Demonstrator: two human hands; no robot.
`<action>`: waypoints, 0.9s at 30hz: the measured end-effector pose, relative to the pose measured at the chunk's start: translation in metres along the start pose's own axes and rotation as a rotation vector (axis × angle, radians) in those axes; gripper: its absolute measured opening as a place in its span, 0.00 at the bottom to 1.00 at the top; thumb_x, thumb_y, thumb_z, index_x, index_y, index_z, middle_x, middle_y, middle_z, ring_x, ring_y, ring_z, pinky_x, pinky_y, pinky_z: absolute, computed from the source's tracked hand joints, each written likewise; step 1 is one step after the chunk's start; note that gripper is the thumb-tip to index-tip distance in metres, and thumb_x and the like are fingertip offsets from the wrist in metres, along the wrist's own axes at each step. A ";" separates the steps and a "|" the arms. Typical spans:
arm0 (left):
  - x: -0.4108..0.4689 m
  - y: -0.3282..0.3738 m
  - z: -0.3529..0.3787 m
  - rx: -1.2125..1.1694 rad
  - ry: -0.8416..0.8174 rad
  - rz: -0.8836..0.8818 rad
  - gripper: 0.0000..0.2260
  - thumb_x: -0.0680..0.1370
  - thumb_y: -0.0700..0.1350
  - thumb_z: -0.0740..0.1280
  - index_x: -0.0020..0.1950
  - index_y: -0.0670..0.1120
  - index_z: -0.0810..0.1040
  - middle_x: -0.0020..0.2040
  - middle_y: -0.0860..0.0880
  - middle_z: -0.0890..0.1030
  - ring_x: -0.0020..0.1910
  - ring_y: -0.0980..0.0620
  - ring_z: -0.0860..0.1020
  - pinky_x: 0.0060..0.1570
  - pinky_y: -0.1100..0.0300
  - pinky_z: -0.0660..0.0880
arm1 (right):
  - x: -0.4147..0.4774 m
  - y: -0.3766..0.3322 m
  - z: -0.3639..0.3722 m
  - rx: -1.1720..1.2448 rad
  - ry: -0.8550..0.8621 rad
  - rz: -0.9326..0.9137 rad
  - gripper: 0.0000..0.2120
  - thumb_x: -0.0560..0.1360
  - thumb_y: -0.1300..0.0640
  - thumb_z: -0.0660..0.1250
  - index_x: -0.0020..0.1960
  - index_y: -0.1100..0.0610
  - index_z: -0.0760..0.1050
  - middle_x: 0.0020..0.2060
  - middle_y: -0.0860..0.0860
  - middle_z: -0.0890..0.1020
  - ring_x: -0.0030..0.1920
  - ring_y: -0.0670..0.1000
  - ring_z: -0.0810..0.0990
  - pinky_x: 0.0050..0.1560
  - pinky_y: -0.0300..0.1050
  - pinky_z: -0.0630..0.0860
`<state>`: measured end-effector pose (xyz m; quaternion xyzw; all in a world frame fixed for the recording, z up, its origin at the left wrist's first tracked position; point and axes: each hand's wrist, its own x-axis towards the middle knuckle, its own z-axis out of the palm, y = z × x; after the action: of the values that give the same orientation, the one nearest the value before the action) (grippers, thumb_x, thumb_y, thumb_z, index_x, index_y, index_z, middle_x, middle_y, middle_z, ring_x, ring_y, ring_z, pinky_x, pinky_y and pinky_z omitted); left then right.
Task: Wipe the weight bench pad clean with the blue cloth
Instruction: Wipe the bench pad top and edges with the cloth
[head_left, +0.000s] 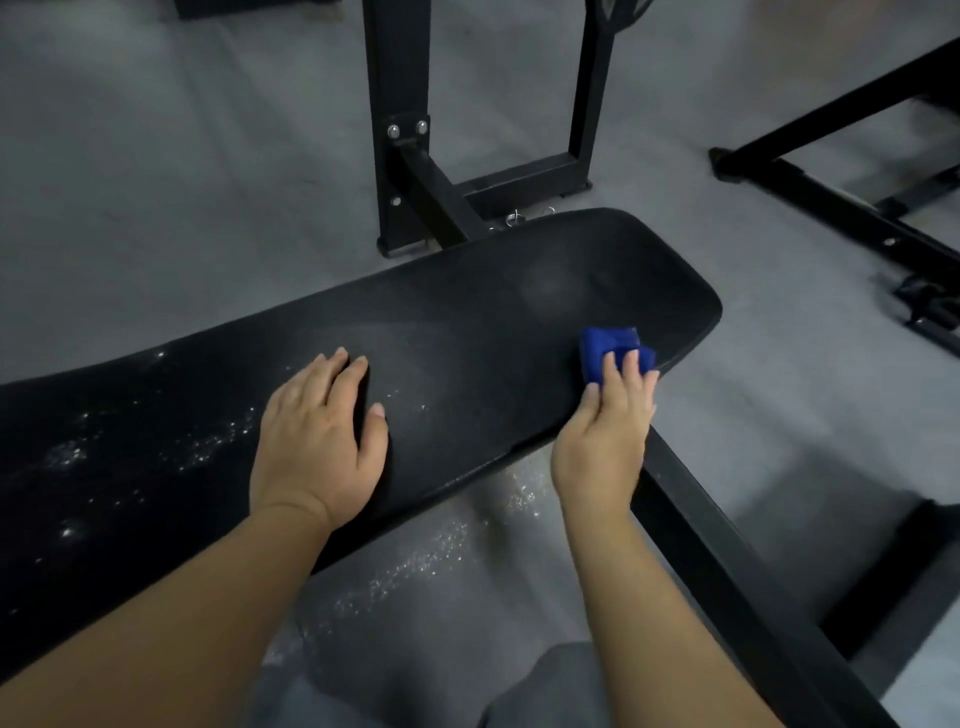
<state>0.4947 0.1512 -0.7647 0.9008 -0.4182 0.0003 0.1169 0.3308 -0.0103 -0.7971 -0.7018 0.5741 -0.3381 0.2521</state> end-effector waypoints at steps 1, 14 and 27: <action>0.000 0.000 0.000 0.008 0.002 0.003 0.27 0.78 0.55 0.50 0.72 0.44 0.67 0.73 0.44 0.67 0.73 0.45 0.63 0.72 0.47 0.58 | 0.000 0.000 0.002 0.074 0.027 0.061 0.20 0.81 0.59 0.54 0.72 0.57 0.65 0.76 0.50 0.61 0.77 0.51 0.49 0.76 0.50 0.49; -0.001 0.000 0.001 0.008 -0.001 -0.003 0.26 0.79 0.55 0.50 0.73 0.44 0.66 0.73 0.44 0.66 0.74 0.46 0.62 0.72 0.46 0.58 | 0.000 0.000 0.012 0.299 0.112 0.024 0.20 0.80 0.61 0.55 0.72 0.61 0.65 0.75 0.54 0.62 0.77 0.55 0.51 0.75 0.42 0.49; 0.000 0.000 0.003 0.016 0.008 -0.016 0.25 0.79 0.55 0.51 0.73 0.45 0.65 0.74 0.46 0.66 0.74 0.47 0.61 0.73 0.48 0.57 | -0.106 -0.049 0.037 0.658 0.080 0.216 0.23 0.83 0.58 0.51 0.77 0.50 0.54 0.76 0.41 0.46 0.74 0.36 0.45 0.70 0.27 0.49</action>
<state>0.4939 0.1504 -0.7676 0.9051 -0.4103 0.0060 0.1115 0.3781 0.1025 -0.8038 -0.5043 0.5147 -0.5037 0.4765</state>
